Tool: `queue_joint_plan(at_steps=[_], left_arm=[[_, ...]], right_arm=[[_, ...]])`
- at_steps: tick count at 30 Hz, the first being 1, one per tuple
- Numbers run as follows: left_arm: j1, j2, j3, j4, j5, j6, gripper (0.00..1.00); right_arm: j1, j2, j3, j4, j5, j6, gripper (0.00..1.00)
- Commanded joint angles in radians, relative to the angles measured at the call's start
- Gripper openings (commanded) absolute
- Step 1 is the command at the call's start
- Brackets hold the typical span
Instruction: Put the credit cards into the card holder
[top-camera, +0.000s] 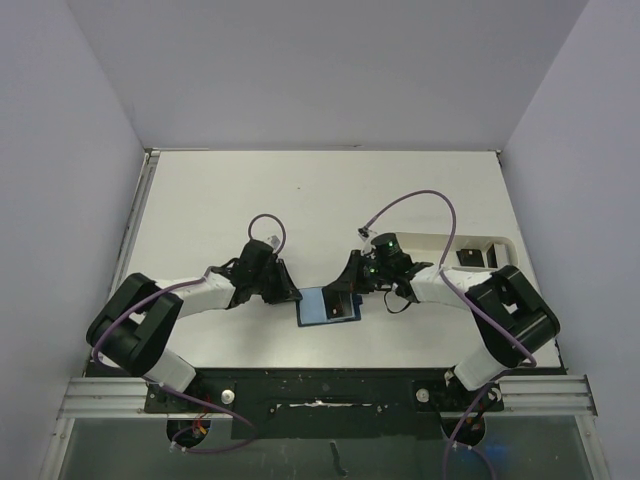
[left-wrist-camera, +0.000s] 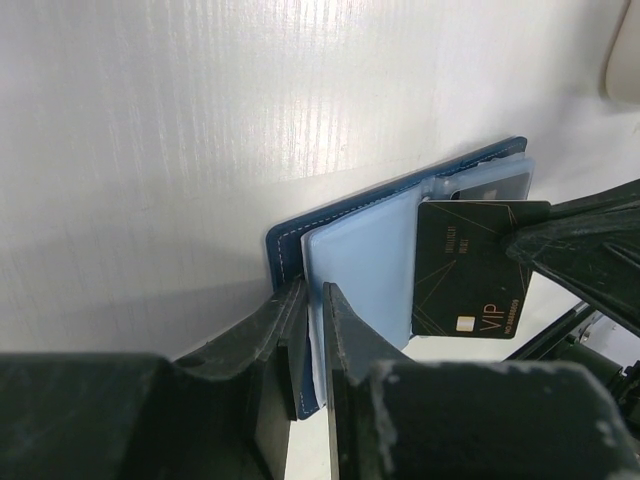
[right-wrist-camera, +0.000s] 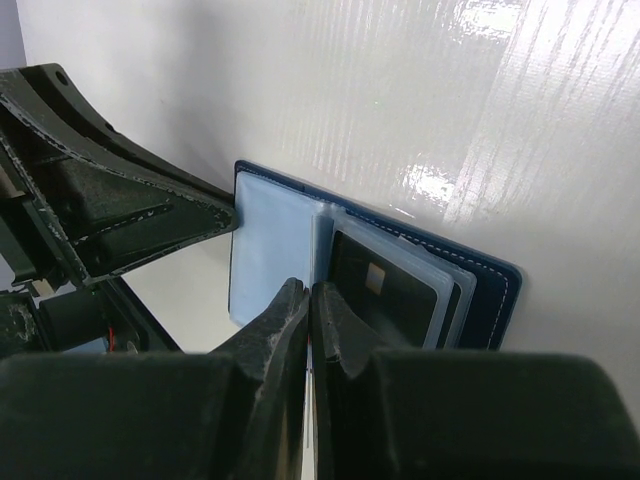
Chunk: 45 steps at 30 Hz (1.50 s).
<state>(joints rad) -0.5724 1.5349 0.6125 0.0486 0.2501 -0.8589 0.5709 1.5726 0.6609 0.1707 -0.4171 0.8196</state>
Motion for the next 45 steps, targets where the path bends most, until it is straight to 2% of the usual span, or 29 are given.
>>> queue_joint_plan(at_steps=[1, 21, 29, 41, 45], left_arm=[[0.009, 0.016, 0.023, 0.011, -0.028, 0.027, 0.13], [0.004, 0.013, 0.007, 0.015, -0.035, 0.027, 0.14], [0.004, 0.029, -0.012, 0.048, 0.011, 0.0, 0.13], [-0.005, 0.015, -0.036, 0.063, 0.021, -0.039, 0.13], [-0.005, 0.007, -0.037, 0.062, 0.015, -0.039, 0.13]], right_arm=[[0.001, -0.085, 0.003, 0.015, 0.0, 0.003, 0.0], [-0.011, 0.064, -0.042, 0.123, -0.022, 0.021, 0.0], [-0.016, 0.11, -0.052, 0.197, -0.048, 0.024, 0.0], [-0.002, 0.117, -0.062, 0.246, -0.052, 0.062, 0.0], [0.0, 0.069, -0.058, 0.137, 0.004, 0.047, 0.1]])
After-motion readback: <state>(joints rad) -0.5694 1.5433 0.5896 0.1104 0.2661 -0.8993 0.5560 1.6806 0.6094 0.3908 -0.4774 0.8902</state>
